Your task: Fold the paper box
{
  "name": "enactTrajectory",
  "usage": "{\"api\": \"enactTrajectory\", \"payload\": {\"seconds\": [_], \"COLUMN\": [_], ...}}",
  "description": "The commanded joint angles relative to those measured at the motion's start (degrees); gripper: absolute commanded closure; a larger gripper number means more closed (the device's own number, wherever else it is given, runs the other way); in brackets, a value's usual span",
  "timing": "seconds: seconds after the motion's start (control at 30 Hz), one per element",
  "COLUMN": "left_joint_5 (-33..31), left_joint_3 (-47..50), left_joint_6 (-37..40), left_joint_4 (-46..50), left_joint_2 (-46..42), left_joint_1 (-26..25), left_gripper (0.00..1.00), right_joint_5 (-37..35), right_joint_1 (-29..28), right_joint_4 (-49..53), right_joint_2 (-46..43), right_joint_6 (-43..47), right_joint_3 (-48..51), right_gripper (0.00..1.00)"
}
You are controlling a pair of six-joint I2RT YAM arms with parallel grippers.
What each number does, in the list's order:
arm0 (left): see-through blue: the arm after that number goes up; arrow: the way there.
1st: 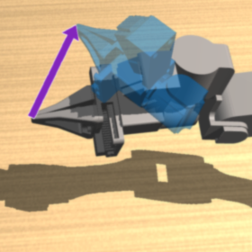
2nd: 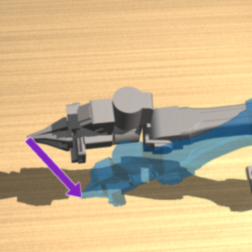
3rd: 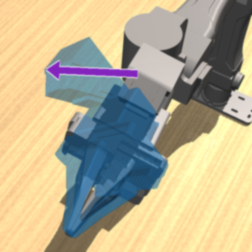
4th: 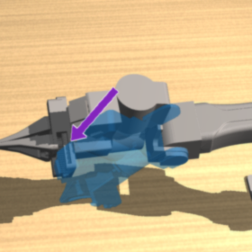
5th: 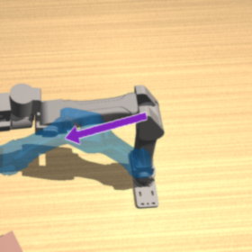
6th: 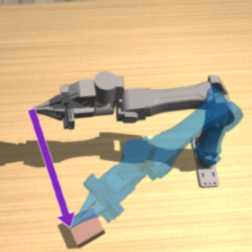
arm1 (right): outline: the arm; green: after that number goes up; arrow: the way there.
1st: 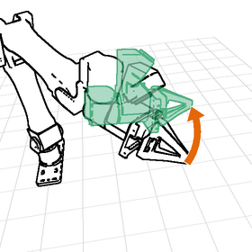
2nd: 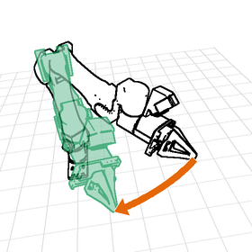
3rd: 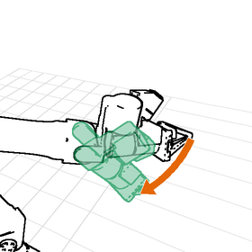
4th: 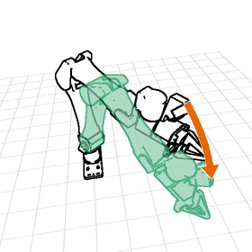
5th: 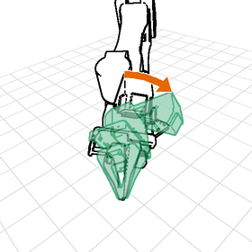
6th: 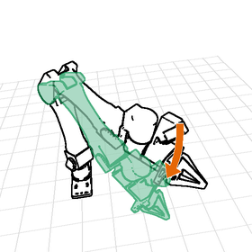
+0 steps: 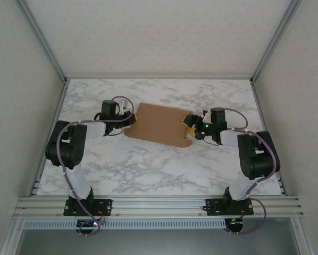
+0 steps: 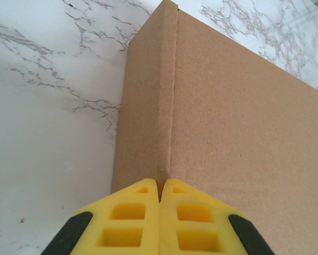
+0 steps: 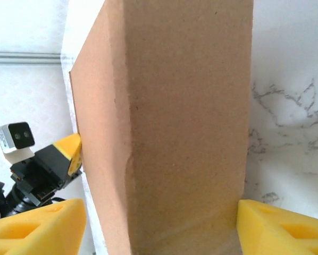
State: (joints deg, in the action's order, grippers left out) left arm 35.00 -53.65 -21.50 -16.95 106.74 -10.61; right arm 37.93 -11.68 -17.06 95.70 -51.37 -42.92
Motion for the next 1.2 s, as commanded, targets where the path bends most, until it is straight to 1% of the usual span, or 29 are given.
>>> {"api": "enactTrajectory", "payload": {"seconds": [0.0, 0.1, 0.3, 0.4, 0.63, 0.77, 0.9, 0.93, 1.03, 1.17], "left_joint_5": [1.4, 1.7, 1.8, 1.8, 2.0, 2.5, 3.0, 3.0, 2.9, 3.1], "left_joint_3": [2.7, 2.8, 2.8, 2.8, 2.7, 2.6, 2.7, 2.7, 2.7, 2.7], "left_joint_6": [1.4, 1.3, 1.4, 1.5, 1.6, 1.4, 0.9, 1.0, 1.1, 0.8], "left_joint_4": [13.0, 12.8, 13.0, 13.0, 13.1, 12.9, 12.3, 12.3, 12.5, 12.4], "left_joint_2": [5.5, 5.8, 6.3, 6.2, 6.5, 6.8, 7.4, 7.3, 6.8, 5.8], "left_joint_1": [-0.8, -0.2, -0.1, -0.1, -0.2, -0.2, -0.5, -0.5, -0.5, -0.5], "left_gripper": [1.00, 1.00, 1.00, 1.00, 1.00, 1.00, 1.00, 1.00, 1.00, 1.00], "right_joint_5": [-0.5, -1.0, -0.2, 0.4, 6.1, 8.5, 10.3, 10.3, 9.0, 9.2], "right_joint_1": [-0.5, -0.3, -0.3, -0.2, -0.4, -1.8, -3.0, -3.0, -3.0, -3.0], "right_joint_4": [8.8, 9.9, 8.1, 5.6, -8.9, -15.0, -22.0, -23.0, -22.2, -19.9], "right_joint_2": [-2.4, -1.8, 2.7, 4.9, 10.2, 11.1, 10.8, 10.3, 7.1, 4.0], "right_joint_6": [7.0, 7.9, 7.6, 6.6, -1.8, -5.7, -10.0, -10.6, -9.8, -8.8], "right_joint_3": [-3.5, -3.8, -4.1, -3.8, -2.0, -1.9, -1.4, -1.2, -0.4, -0.4], "right_gripper": [0.24, 0.21, 0.18, 0.18, 0.21, 0.22, 0.26, 0.28, 0.36, 0.44]}}
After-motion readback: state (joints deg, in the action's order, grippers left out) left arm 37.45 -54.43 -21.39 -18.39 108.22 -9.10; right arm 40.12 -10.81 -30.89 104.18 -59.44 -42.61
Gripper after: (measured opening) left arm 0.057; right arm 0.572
